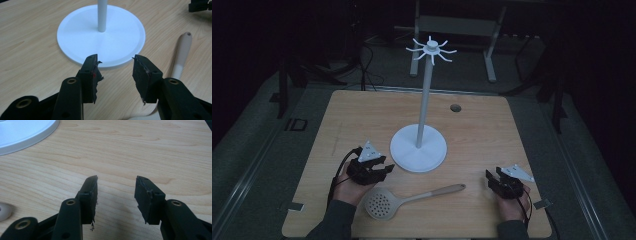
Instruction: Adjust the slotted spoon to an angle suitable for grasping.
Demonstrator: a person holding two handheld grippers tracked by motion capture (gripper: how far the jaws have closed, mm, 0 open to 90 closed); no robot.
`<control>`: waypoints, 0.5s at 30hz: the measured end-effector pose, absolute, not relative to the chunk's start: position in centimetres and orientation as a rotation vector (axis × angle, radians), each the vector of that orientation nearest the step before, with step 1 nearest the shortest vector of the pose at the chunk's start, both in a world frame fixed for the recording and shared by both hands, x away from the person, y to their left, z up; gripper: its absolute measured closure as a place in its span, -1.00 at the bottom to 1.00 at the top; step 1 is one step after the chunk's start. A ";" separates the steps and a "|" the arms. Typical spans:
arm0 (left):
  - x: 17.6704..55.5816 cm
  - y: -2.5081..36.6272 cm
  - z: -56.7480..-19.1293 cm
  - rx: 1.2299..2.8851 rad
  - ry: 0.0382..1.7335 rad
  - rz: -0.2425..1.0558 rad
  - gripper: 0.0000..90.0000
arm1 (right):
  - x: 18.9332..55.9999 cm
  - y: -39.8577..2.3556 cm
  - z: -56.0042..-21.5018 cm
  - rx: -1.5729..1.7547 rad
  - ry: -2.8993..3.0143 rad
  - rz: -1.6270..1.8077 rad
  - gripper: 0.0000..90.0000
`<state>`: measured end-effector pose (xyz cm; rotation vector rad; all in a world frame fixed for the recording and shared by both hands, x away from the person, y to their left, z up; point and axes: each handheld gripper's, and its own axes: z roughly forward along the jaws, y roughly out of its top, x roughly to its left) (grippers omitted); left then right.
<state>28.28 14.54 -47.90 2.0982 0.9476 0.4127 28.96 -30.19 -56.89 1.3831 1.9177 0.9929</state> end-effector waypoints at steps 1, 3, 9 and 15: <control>28.4 14.4 -47.8 2.107 0.940 0.412 0.24 | 29.0 -30.2 -56.9 1.384 1.918 0.993 0.17; 28.5 14.1 -47.7 2.116 0.934 0.410 0.24 | 29.0 -30.2 -56.9 1.382 1.921 0.991 0.17; 28.8 13.3 -47.4 2.140 0.908 0.406 0.24 | 29.0 -30.2 -56.9 1.377 1.926 0.988 0.17; 29.0 12.5 -47.3 2.158 0.891 0.397 0.25 | 29.0 -30.1 -56.9 1.375 1.929 0.985 0.16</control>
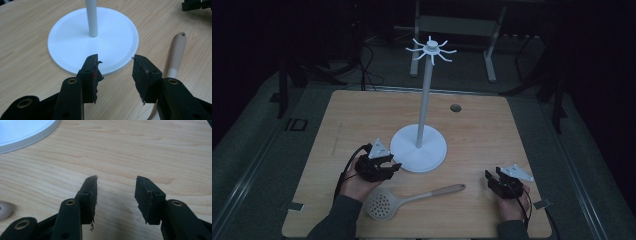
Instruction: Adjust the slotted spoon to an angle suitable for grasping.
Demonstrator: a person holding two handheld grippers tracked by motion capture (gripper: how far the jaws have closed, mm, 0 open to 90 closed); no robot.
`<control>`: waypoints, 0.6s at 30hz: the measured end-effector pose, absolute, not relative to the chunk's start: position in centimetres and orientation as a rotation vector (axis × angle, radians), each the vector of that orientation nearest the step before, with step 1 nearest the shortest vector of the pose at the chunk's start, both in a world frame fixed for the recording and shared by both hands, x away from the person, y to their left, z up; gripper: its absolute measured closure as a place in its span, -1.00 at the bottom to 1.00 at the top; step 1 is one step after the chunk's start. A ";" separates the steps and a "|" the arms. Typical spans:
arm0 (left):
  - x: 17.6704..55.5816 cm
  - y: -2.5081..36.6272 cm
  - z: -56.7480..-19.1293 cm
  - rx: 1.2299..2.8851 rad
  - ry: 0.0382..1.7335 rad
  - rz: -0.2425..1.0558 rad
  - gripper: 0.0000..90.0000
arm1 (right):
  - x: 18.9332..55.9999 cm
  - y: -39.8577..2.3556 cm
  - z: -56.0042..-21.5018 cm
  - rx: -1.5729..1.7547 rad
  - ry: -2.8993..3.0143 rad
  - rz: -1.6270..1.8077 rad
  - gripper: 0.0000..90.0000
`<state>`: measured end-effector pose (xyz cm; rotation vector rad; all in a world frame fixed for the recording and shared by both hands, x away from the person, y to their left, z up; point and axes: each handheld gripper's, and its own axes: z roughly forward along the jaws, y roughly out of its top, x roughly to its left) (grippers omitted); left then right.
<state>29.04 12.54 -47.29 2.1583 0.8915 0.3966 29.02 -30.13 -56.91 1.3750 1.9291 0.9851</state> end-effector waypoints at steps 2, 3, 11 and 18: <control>29.1 12.2 -47.3 2.169 0.879 0.389 0.27 | 29.0 -30.1 -56.9 1.376 1.928 0.984 0.16; 29.1 12.0 -47.3 2.178 0.872 0.384 0.27 | 29.0 -30.2 -56.9 1.376 1.928 0.984 0.16; 29.4 10.5 -46.9 2.215 0.827 0.371 0.29 | 29.1 -30.2 -56.9 1.377 1.928 0.982 0.16; 29.7 8.8 -46.5 2.256 0.772 0.351 0.31 | 29.1 -30.2 -56.9 1.378 1.931 0.978 0.16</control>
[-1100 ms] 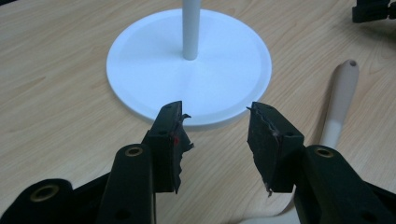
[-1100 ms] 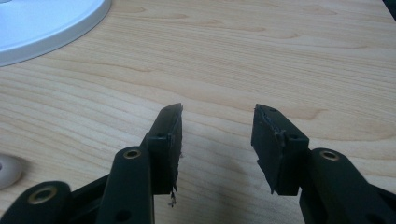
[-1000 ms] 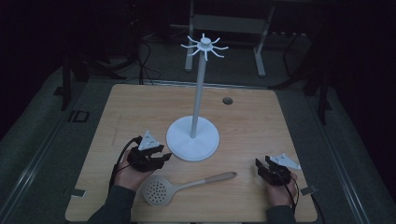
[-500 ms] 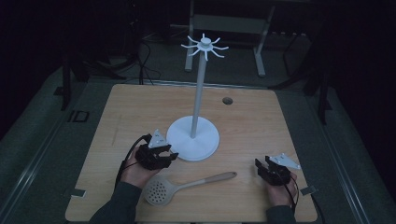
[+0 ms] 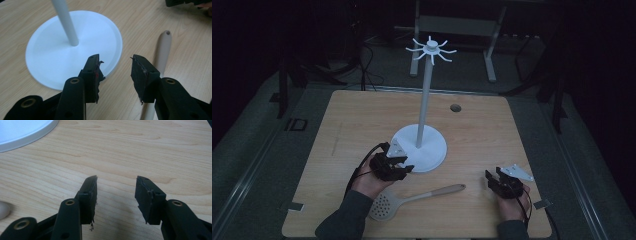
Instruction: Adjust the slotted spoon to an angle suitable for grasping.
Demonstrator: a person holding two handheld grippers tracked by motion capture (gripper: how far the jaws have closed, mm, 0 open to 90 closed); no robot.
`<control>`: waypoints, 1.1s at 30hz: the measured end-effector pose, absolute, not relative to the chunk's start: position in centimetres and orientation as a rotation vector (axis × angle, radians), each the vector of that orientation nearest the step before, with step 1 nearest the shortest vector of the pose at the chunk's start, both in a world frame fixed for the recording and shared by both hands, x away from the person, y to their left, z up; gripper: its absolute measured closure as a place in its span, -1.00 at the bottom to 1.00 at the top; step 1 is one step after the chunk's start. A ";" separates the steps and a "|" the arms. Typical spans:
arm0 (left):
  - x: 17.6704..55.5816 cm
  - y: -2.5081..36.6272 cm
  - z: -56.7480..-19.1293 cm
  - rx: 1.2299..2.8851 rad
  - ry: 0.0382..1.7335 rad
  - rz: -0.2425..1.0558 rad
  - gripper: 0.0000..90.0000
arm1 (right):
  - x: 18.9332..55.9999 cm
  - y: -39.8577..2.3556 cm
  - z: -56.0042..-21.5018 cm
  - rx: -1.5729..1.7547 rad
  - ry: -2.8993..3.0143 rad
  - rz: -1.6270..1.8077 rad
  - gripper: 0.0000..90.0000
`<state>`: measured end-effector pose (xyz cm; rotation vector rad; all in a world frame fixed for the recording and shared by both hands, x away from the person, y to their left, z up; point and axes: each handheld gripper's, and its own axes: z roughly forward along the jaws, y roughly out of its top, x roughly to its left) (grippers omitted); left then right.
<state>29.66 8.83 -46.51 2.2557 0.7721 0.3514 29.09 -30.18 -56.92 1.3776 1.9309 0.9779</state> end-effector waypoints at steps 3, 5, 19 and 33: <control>29.8 8.4 -46.5 2.261 0.767 0.344 0.30 | 29.1 -30.2 -56.9 1.377 1.931 0.980 0.15; 29.8 8.2 -46.6 2.269 0.765 0.343 0.30 | 29.1 -30.2 -56.9 1.379 1.930 0.979 0.14; 30.1 6.6 -46.7 2.348 0.703 0.303 0.34 | 29.1 -30.2 -56.9 1.381 1.932 0.974 0.12; 30.5 4.6 -46.5 2.455 0.636 0.275 0.34 | 29.1 -30.0 -56.9 1.371 1.937 0.961 0.12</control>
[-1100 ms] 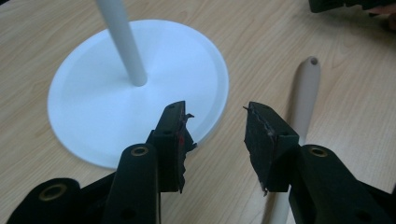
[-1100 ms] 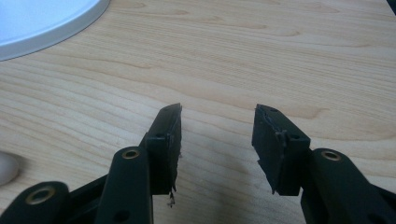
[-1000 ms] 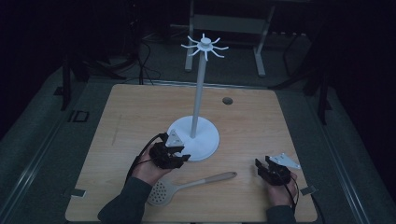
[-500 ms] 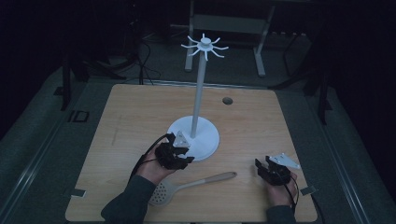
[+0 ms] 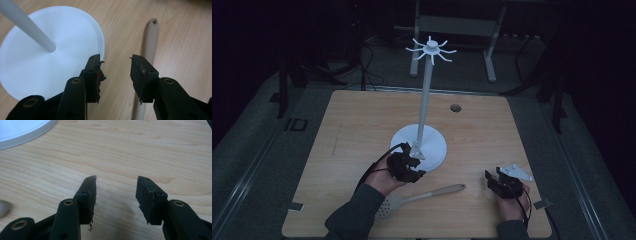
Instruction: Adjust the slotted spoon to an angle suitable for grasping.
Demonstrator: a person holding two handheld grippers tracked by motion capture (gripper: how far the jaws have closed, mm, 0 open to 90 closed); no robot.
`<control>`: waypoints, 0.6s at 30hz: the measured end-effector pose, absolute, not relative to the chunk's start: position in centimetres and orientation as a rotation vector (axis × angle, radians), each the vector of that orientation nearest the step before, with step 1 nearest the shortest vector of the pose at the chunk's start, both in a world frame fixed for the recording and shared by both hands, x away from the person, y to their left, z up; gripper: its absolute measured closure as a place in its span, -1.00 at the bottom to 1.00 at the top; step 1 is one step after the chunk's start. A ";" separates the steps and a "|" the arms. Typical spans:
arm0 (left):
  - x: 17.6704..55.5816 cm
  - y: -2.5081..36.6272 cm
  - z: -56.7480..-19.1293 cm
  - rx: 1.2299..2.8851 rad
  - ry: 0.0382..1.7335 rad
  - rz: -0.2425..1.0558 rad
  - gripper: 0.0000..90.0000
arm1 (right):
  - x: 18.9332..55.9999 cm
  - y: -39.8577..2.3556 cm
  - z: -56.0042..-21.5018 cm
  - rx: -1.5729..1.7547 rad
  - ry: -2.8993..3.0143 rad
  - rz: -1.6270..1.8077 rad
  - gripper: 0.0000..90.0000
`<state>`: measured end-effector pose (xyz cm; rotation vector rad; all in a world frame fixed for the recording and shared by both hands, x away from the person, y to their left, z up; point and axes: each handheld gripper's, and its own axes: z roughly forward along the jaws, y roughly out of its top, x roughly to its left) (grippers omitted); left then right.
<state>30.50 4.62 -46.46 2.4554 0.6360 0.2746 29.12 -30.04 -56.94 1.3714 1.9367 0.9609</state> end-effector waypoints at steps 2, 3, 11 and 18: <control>30.6 4.3 -46.5 2.468 0.632 0.265 0.38 | 29.1 -30.0 -56.9 1.372 1.935 0.960 0.12; 30.6 4.3 -46.5 2.468 0.632 0.265 0.38 | 29.1 -30.0 -56.9 1.372 1.935 0.960 0.12; 30.6 2.9 -46.9 2.537 0.584 0.242 0.38 | 29.1 -30.1 -56.9 1.375 1.936 0.960 0.11; 30.6 1.8 -47.6 2.597 0.526 0.203 0.38 | 29.1 -30.1 -56.9 1.375 1.935 0.961 0.11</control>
